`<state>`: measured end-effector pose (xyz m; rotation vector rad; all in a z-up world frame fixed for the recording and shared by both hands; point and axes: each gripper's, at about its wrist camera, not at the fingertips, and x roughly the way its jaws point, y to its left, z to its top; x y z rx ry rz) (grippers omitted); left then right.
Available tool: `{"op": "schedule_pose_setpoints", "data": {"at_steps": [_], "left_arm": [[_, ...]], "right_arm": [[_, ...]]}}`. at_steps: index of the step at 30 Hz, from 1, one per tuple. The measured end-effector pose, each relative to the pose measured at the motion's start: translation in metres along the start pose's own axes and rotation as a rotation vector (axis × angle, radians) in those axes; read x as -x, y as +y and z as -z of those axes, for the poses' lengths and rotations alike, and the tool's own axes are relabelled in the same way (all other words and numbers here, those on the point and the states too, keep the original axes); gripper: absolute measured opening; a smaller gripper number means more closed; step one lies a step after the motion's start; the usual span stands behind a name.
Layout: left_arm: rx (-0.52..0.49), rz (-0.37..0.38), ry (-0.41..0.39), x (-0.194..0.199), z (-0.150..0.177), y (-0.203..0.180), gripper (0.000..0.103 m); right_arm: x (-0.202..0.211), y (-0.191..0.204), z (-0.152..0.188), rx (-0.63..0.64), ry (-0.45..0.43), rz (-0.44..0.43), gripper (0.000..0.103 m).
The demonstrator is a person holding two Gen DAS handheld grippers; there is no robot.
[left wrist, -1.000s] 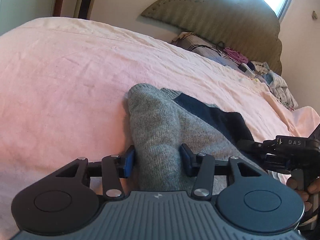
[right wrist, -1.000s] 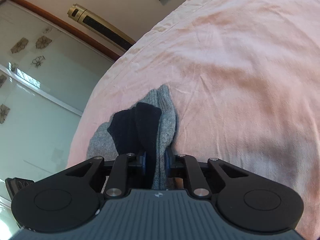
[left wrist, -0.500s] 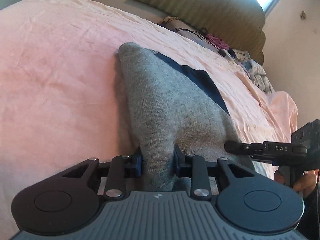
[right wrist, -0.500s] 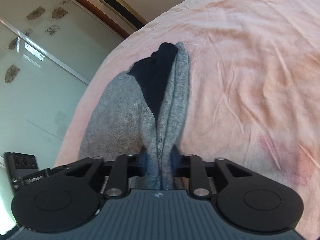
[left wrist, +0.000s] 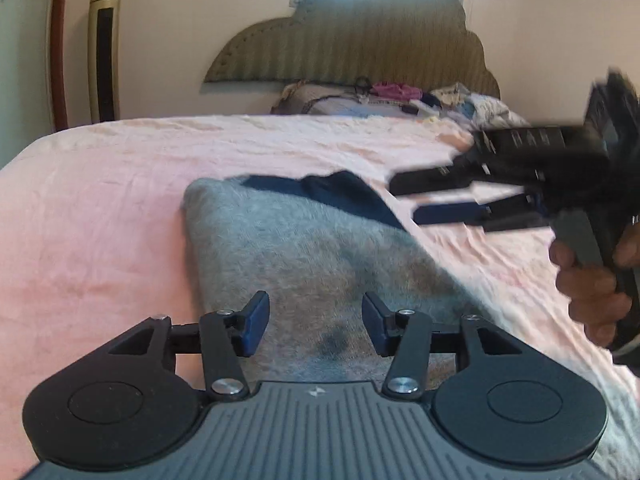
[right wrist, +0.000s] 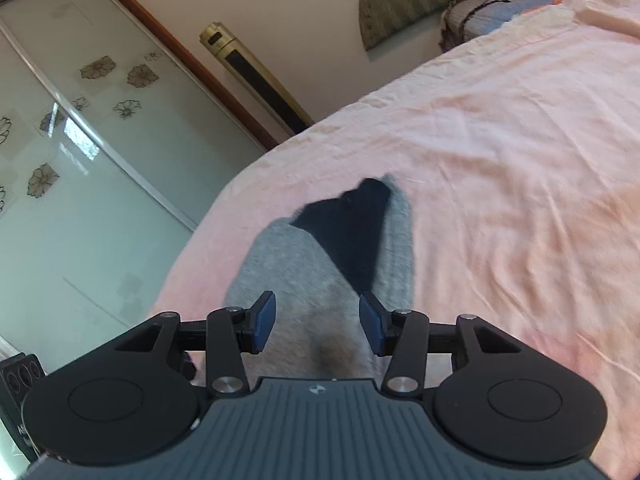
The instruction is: Fold small clothes
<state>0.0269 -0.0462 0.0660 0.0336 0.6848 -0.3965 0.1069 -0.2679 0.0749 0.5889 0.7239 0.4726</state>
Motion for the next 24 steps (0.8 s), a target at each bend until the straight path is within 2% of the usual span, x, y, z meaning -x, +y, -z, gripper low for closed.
{"op": "schedule_pose_setpoints", "data": {"at_steps": [1,3,4,5,6,7,9,10,12,14,16,17,19,20,21,22,23,24], "left_arm": [[-0.005,-0.004,0.034,-0.011,0.003,-0.002,0.050],[-0.027,-0.009,0.012,-0.016,0.012,-0.004,0.050],[-0.033,-0.007,0.012,-0.015,0.014,-0.003,0.050],[-0.023,0.000,0.016,-0.014,0.014,-0.002,0.050],[-0.012,0.010,0.017,-0.014,0.013,0.001,0.050],[-0.003,0.018,0.015,-0.013,0.013,0.004,0.050],[-0.010,0.014,0.011,-0.014,0.016,0.001,0.050],[-0.016,0.007,0.009,-0.015,0.016,0.000,0.050],[-0.023,-0.001,0.003,-0.016,0.018,-0.003,0.051],[-0.035,-0.004,-0.004,-0.016,0.019,-0.005,0.051],[-0.047,-0.002,-0.011,-0.015,0.020,-0.004,0.051],[-0.043,-0.003,-0.012,-0.012,0.019,-0.003,0.051],[0.005,-0.001,-0.033,0.006,0.017,0.003,0.051],[0.035,0.005,-0.054,0.018,0.016,0.009,0.052],[0.072,0.015,-0.073,0.029,0.017,0.017,0.054],[0.127,0.033,-0.078,0.038,0.019,0.029,0.059],[0.189,0.053,-0.068,0.042,0.022,0.042,0.061],[0.276,0.089,-0.038,0.042,0.024,0.058,0.061]], "right_arm": [[-0.011,0.005,-0.004,0.007,0.005,-0.002,0.059],[-0.039,0.011,-0.010,0.017,0.045,0.009,0.064],[-0.054,0.010,-0.009,0.033,0.083,0.058,0.068],[-0.068,0.005,-0.006,0.059,0.126,0.123,0.066],[-0.072,0.001,-0.001,0.112,0.117,0.133,0.058],[-0.070,0.000,0.002,0.144,0.117,0.128,0.056],[-0.065,-0.001,-0.007,0.083,0.140,0.150,0.049],[-0.062,0.004,-0.013,0.064,0.142,0.168,0.050],[-0.056,0.019,-0.022,0.098,0.084,0.155,0.052],[-0.061,0.032,-0.028,0.122,0.076,0.120,0.058],[-0.082,0.031,-0.027,0.138,0.130,0.135,0.071],[-0.099,0.023,-0.023,0.148,0.191,0.191,0.071],[-0.101,0.017,-0.016,0.219,0.152,0.200,0.063],[-0.093,0.019,-0.017,0.197,0.149,0.211,0.061],[-0.079,0.020,-0.016,0.164,0.147,0.205,0.062],[-0.062,0.020,-0.014,0.140,0.132,0.157,0.063],[-0.045,0.017,-0.010,0.119,0.116,0.111,0.065],[-0.028,0.012,-0.005,0.090,0.108,0.086,0.071]]}}
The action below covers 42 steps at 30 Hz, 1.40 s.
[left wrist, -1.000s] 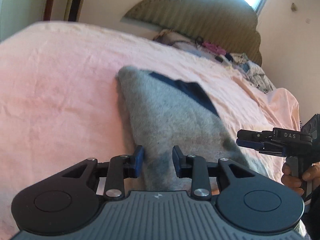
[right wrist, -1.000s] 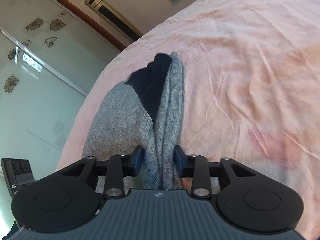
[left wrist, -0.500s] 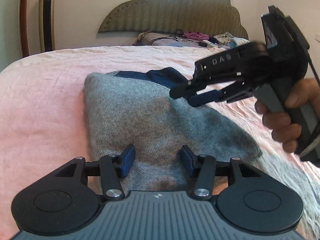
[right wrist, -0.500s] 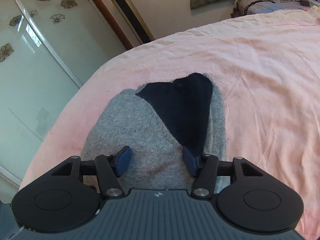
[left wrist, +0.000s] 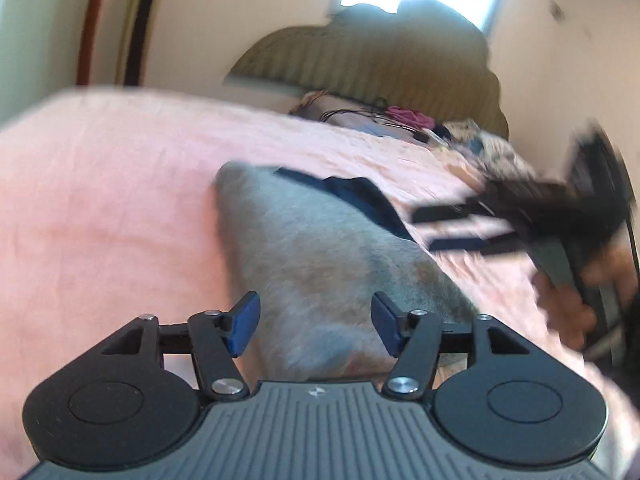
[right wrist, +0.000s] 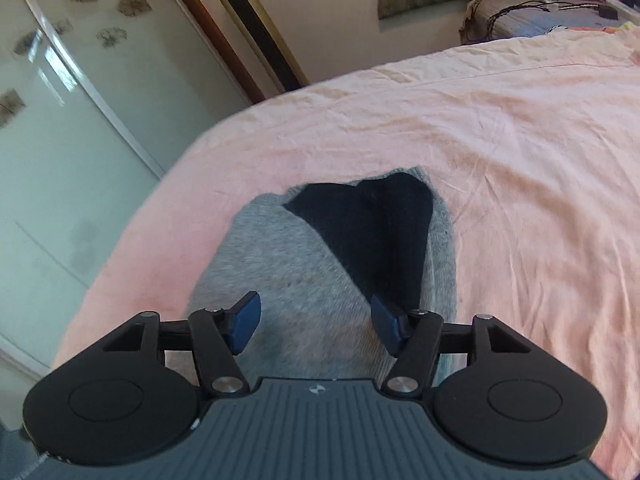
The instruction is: Fold small clothes
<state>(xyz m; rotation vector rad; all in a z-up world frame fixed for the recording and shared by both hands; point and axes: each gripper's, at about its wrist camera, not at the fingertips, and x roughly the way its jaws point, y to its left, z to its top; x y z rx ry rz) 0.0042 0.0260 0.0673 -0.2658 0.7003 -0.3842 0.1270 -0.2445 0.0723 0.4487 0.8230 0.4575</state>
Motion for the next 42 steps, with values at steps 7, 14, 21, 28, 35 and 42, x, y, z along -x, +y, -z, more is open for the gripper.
{"op": "schedule_pose_setpoints", "data": {"at_steps": [7,14,21,28,35,42], "left_arm": [[0.399,0.251,0.200,-0.033,0.008,0.053,0.059],[0.269,0.124,0.190,-0.022,0.002,0.037,0.014],[0.000,-0.042,0.150,0.009,0.001,0.015,0.018],[-0.273,-0.138,-0.057,-0.010,-0.012,-0.054,0.085],[-0.397,-0.169,0.037,-0.062,0.023,-0.071,0.084],[-0.388,-0.174,0.025,-0.048,0.021,-0.069,0.084]], "right_arm": [[0.036,-0.058,0.056,-0.243,0.118,-0.069,0.065],[0.031,-0.048,0.068,-0.228,0.143,-0.128,0.022],[0.044,-0.042,0.071,-0.145,0.133,-0.040,0.037],[0.053,-0.008,0.004,-0.047,-0.104,-0.050,0.066],[-0.065,0.009,-0.048,0.009,0.002,0.040,0.072],[-0.068,0.006,-0.030,0.079,0.026,0.162,0.069]]}}
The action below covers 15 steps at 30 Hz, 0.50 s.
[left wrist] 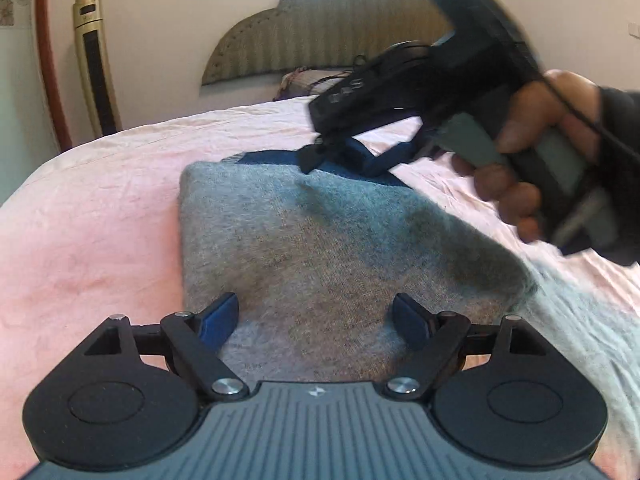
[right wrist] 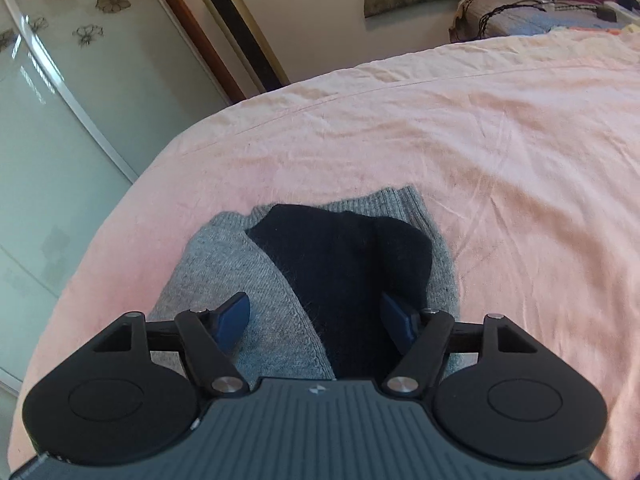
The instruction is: Fold small clothes
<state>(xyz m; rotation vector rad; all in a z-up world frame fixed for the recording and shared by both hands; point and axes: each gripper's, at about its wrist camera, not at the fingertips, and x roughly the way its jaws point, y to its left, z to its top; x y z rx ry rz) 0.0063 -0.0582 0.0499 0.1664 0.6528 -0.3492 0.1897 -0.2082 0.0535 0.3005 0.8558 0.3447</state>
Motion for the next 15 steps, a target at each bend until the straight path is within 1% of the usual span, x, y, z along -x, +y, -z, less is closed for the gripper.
{"op": "schedule_pose_setpoints", "data": {"at_steps": [1,2,3,4,5,6,7,8,9,10,11,12,13,14,15], "left_arm": [[0.020,0.008,-0.010,0.010,0.002,0.001,0.084],[0.036,0.015,-0.019,0.020,0.005,0.003,0.084],[0.048,0.021,-0.019,0.025,0.009,0.005,0.084],[0.057,0.030,-0.008,0.025,0.012,0.006,0.084],[0.060,0.036,0.012,0.022,0.016,0.006,0.084],[0.064,0.024,0.028,0.017,0.020,0.007,0.084],[0.072,-0.006,0.039,0.014,0.022,0.008,0.086],[0.097,-0.015,0.037,0.017,0.022,0.013,0.085],[0.130,-0.004,0.025,0.024,0.021,0.019,0.085],[0.179,0.008,0.006,0.032,0.020,0.028,0.085],[0.237,0.025,-0.005,0.037,0.020,0.040,0.085],[0.313,0.060,0.002,0.040,0.021,0.056,0.085],[0.419,0.114,0.035,0.035,0.024,0.075,0.085],[0.510,0.152,0.073,0.029,0.027,0.090,0.085],[0.598,0.190,0.116,0.021,0.032,0.104,0.085]], "right_arm": [[0.011,0.005,0.005,-0.008,-0.003,0.008,0.069],[0.025,0.009,0.011,-0.002,-0.012,-0.017,0.070],[0.039,0.014,0.019,0.016,-0.031,-0.060,0.070],[0.053,0.017,0.029,0.027,-0.051,-0.099,0.074],[0.061,0.018,0.039,0.021,-0.047,-0.126,0.078],[0.060,0.018,0.047,0.017,-0.012,-0.140,0.083],[0.050,0.014,0.057,0.016,0.045,-0.135,0.080],[0.044,0.008,0.065,0.020,0.052,-0.130,0.078],[0.050,0.004,0.071,0.029,0.003,-0.129,0.069],[0.057,0.001,0.071,-0.006,0.001,-0.131,0.066],[0.066,-0.002,0.070,-0.051,-0.004,-0.148,0.067],[0.079,-0.007,0.070,-0.086,-0.019,-0.176,0.071],[0.090,-0.013,0.071,-0.105,-0.035,-0.188,0.076],[0.098,-0.020,0.072,-0.122,-0.038,-0.186,0.077],[0.101,-0.029,0.074,-0.146,-0.019,-0.183,0.078]]}}
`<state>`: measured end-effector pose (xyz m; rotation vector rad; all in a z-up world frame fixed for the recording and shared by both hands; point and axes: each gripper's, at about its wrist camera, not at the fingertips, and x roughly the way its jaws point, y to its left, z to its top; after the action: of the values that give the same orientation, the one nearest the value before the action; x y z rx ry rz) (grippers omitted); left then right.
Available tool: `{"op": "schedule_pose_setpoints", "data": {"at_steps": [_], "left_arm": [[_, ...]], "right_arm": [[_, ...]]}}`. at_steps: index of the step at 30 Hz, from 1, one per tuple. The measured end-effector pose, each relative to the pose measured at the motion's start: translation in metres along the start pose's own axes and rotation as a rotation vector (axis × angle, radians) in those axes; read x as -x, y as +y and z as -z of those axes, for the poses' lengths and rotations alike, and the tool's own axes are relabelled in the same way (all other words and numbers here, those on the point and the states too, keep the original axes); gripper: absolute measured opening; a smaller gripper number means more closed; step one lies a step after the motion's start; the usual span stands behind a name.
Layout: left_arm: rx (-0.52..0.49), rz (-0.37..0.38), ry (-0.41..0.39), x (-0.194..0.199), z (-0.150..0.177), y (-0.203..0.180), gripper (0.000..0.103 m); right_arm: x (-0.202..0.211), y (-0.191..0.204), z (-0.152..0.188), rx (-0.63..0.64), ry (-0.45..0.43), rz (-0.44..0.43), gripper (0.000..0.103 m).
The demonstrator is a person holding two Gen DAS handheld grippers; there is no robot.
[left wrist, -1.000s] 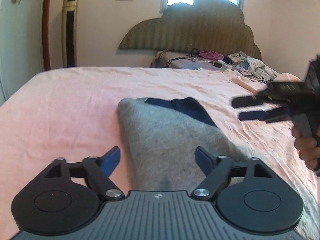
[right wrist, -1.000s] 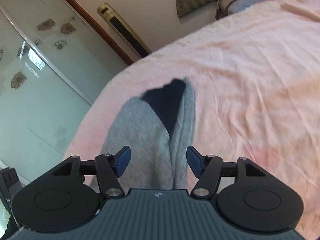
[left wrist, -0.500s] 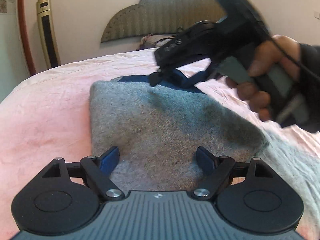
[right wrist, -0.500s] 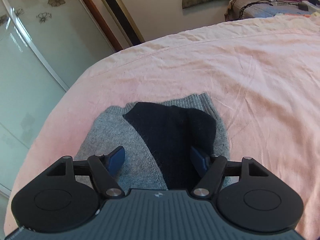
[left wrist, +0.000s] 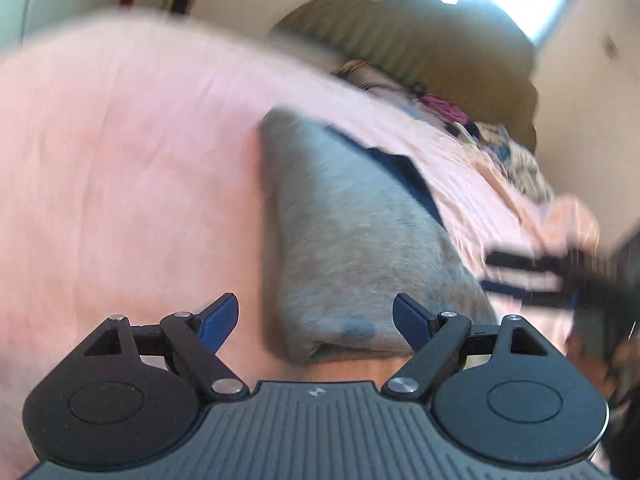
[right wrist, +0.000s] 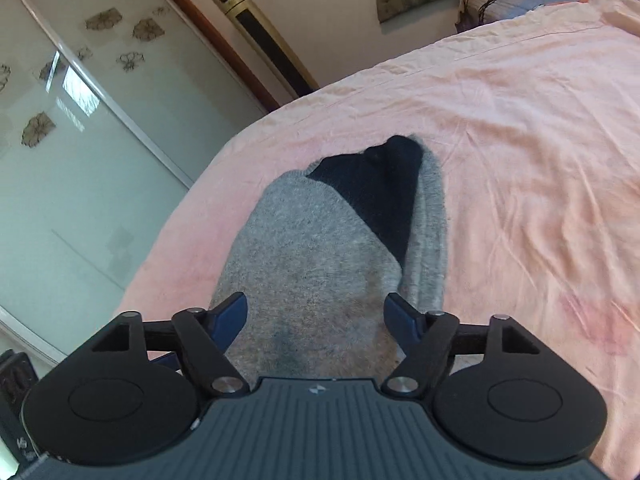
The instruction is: Fold small clothes
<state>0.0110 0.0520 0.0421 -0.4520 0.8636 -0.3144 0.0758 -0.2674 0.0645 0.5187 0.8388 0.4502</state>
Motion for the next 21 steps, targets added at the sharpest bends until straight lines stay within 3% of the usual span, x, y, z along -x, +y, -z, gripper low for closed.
{"op": "schedule_pose_setpoints", "data": {"at_steps": [2,4,5,6,7,8,9,12,15,17,19,21], "left_arm": [[0.072,0.084,0.018,-0.007,-0.006,0.014,0.084],[0.108,0.129,0.051,-0.016,-0.012,0.013,0.080],[0.118,0.161,0.085,-0.023,-0.013,0.011,0.049],[0.121,0.161,0.131,-0.033,-0.014,0.007,0.031],[0.107,0.117,0.151,-0.039,-0.013,0.002,0.020],[0.081,0.096,0.143,-0.037,-0.010,-0.004,0.016],[0.065,0.087,0.130,-0.032,-0.010,-0.009,0.015],[-0.011,0.086,0.064,-0.003,-0.008,-0.023,0.012],[-0.089,0.075,0.080,0.011,0.002,-0.027,0.013],[-0.156,-0.050,0.093,0.002,0.013,-0.025,0.019],[-0.183,-0.082,0.045,0.013,0.025,-0.024,0.024],[-0.253,-0.148,-0.059,0.035,0.037,-0.039,0.042]], "right_arm": [[0.001,-0.018,0.004,-0.050,0.065,0.007,0.076],[-0.007,-0.032,0.010,-0.096,0.142,0.000,0.066],[-0.008,-0.033,0.013,-0.098,0.134,-0.027,0.066],[-0.010,-0.034,0.016,-0.114,0.148,-0.052,0.061],[-0.013,-0.034,0.016,-0.129,0.165,-0.065,0.041],[-0.018,-0.034,0.017,-0.132,0.183,-0.067,0.030],[-0.021,-0.033,0.017,-0.118,0.193,-0.069,0.023],[-0.007,-0.022,0.018,-0.059,0.170,-0.098,0.020],[0.022,-0.015,0.021,-0.011,0.156,-0.137,0.020],[0.026,-0.020,0.031,-0.023,0.178,-0.121,0.021],[0.024,-0.024,0.043,-0.013,0.165,-0.014,0.042],[0.037,-0.025,0.051,-0.050,0.091,0.003,0.046]]}}
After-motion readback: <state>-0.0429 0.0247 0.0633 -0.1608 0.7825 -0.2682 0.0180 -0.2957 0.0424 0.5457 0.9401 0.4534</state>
